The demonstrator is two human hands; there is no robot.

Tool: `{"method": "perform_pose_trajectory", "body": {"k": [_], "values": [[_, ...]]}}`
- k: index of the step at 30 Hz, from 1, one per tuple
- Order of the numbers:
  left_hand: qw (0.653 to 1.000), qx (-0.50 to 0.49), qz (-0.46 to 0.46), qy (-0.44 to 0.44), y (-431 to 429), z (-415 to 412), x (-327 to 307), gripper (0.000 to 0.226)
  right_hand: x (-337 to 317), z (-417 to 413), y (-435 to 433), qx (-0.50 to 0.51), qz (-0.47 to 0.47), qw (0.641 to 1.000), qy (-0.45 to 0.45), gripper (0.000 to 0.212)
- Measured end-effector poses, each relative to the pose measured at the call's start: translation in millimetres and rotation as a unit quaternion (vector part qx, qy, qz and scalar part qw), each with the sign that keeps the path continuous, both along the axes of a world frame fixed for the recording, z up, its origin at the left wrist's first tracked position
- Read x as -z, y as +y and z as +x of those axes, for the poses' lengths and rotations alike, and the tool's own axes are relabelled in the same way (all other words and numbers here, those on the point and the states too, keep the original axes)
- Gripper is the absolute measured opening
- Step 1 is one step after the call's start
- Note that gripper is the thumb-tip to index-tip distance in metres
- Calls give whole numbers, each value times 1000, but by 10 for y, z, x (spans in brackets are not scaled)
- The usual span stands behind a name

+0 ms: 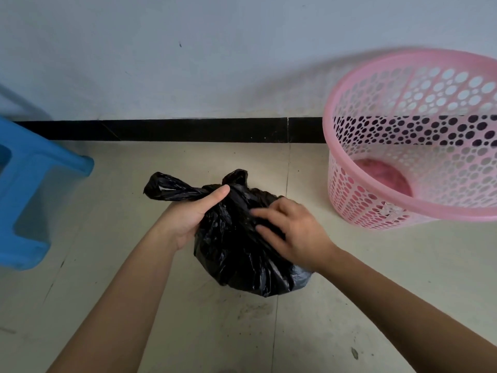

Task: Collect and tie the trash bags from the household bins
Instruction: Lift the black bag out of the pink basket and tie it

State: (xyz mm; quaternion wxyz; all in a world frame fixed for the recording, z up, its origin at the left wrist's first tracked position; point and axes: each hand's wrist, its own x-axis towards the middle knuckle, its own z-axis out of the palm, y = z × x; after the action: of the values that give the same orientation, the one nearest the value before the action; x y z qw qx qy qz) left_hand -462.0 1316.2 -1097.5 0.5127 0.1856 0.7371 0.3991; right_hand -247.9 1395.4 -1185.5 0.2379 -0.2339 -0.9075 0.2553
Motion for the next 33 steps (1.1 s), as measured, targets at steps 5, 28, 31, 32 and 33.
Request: {"method": "perform_pose_trajectory", "body": {"k": [5,28,31,32,33], "values": [[997,-24,58,-44,20,109,136,30,99,-29,-99,-85,-38,993,-68,37],[953,-158,245,-87,137,371,-101,35,-971,-466,188,190,-293,902,252,16],[972,-151,176,-28,75,386,17,33,-973,-445,137,197,-271,920,200,15],[975,-140,173,-4,69,389,30,31,-983,-439,144,196,-244,934,175,16],[974,-139,177,20,69,381,24,28,-1016,-437,154,193,-197,950,145,18]]}}
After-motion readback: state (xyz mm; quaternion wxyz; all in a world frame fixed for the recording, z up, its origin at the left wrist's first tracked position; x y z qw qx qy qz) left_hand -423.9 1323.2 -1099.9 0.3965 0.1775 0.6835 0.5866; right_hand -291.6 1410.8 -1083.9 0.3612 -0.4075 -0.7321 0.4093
